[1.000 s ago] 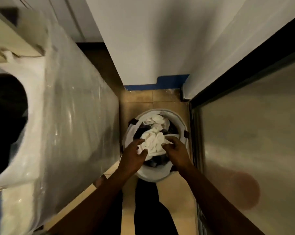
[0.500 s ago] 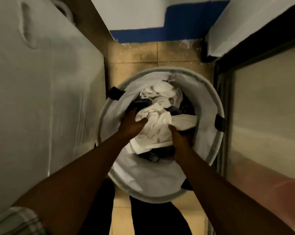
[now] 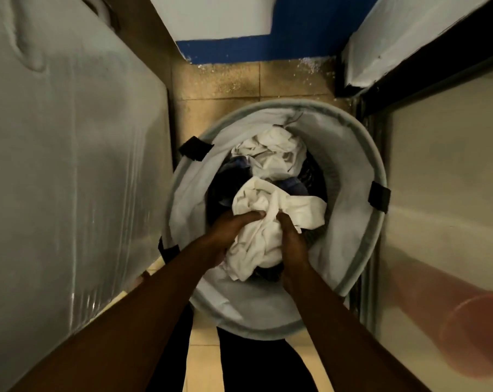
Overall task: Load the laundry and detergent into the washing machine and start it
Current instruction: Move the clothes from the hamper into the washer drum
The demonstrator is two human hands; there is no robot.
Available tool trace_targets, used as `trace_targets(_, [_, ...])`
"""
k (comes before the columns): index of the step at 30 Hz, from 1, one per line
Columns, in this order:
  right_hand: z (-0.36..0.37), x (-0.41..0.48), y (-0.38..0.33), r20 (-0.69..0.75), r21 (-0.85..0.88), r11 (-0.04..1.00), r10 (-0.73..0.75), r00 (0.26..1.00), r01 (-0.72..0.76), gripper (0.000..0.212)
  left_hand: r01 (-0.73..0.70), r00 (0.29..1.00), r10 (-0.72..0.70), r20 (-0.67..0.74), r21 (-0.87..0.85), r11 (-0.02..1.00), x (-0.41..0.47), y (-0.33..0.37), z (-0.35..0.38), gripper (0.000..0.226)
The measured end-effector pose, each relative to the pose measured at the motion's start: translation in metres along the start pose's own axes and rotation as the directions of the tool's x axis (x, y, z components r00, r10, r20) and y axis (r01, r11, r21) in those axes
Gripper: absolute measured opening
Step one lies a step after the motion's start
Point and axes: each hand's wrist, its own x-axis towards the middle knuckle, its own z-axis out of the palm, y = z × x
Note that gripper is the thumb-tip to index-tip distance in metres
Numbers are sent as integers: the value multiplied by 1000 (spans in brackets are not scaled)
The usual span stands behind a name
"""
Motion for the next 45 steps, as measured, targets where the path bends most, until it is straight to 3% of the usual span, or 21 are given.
trace_targets(3, [-5, -50, -15, 2, 36, 993, -110, 994, 110, 51, -76, 996, 77, 35, -18, 997, -47, 7, -2, 62])
trace_targets(5, [-6, -84, -28, -1, 29, 986, -163, 987, 163, 38, -113, 992, 114, 51, -21, 993, -82, 18, -2, 57])
trace_targets(8, [-12, -136, -46, 8, 16, 980, -201, 980, 200, 45, -150, 988, 150, 39, -13, 989, -139, 36, -1, 58])
trace_targets(11, [-24, -187, -63, 21, 23, 975, -223, 975, 223, 16, -198, 980, 197, 31, 22, 980, -197, 49, 4, 66])
trace_targets(16, [-52, -294, -84, 71, -1, 966, -257, 964, 258, 28, -247, 968, 244, 53, 70, 966, -311, 68, 9, 24])
trace_targets(19, [-65, -364, -103, 100, 8, 942, -335, 937, 336, 21, -309, 950, 304, 78, 68, 949, -375, 73, 9, 26])
trace_targets(21, [-70, -410, -115, 111, 9, 920, -390, 914, 391, 32, -353, 932, 347, 106, 46, 934, -417, 78, 5, 34])
trace_targets(24, [-70, -468, -130, 161, 23, 910, -411, 897, 413, 69, -412, 903, 401, 154, 52, 909, -474, 94, -4, 50])
trace_targets(26, [-67, -502, -142, 182, 31, 891, -450, 874, 452, 72, -459, 876, 443, 193, 44, 887, -511, 108, -12, 53])
trace_targets(30, [-56, -558, -165, 236, 48, 835, -543, 806, 549, 66, -583, 803, 558, 210, 81, 809, -584, 138, -35, 26])
trace_targets(32, [-45, -585, -171, 255, 53, 834, -543, 800, 550, 79, -635, 766, 608, 208, 91, 768, -617, 143, -51, 43])
trace_targets(34, [-31, -613, -176, 290, 47, 816, -563, 774, 576, 73, -668, 734, 648, 202, 47, 742, -644, 146, -69, 63])
trace_targets(37, [-6, -650, -192, 262, 69, 786, -609, 749, 615, 84, -720, 674, 712, 197, -40, 693, -688, 156, -98, 62])
trace_targets(43, [30, -742, -221, 316, 125, 677, -720, 618, 725, 43, -818, 536, 821, 196, -122, 562, -769, 178, -142, 44])
trace_targets(45, [44, -776, -230, 337, 140, 617, -765, 549, 774, 47, -840, 487, 851, 195, -163, 518, -795, 185, -157, 44])
